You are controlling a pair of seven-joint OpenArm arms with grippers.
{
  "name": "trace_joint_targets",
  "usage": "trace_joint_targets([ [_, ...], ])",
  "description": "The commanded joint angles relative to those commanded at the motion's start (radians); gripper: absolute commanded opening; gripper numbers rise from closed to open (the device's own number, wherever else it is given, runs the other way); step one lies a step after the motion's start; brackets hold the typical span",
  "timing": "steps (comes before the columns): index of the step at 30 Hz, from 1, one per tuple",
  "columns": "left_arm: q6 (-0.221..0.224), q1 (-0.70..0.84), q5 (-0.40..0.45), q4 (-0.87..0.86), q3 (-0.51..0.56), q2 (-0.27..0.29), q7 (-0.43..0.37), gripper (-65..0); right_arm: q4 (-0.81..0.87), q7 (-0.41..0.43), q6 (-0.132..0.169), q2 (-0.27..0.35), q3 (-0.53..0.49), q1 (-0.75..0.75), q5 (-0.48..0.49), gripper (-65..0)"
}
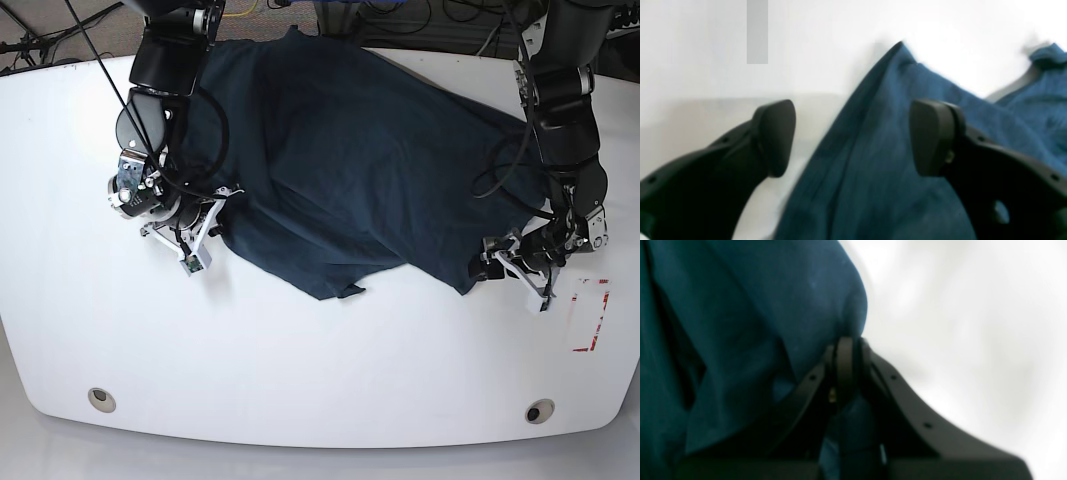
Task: Fold the T-shirt properly
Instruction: 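Move the left gripper to the shirt edge and grasp it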
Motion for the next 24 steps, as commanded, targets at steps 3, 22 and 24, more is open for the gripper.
trace_joint_targets([
  [3, 0.0, 0.0, 0.0, 0.002, 0.009, 0.02, 0.002, -15.1, 0.0, 0.0, 0.0, -0.002, 0.0, 0.0, 0.0, -65.0],
  [22, 0.006, 0.002, 0.003, 0.002, 0.011, 0.1, -0.011, -26.8, 0.0, 0.003, 0.0, -0.002, 0.0, 0.0, 0.0, -65.0],
  [24, 0.006, 0.002, 0.003, 0.002, 0.011, 0.097, -0.012, -30.6, 0.0, 0.003, 0.0, -0.002, 0.0, 0.0, 0.0, -65.0],
])
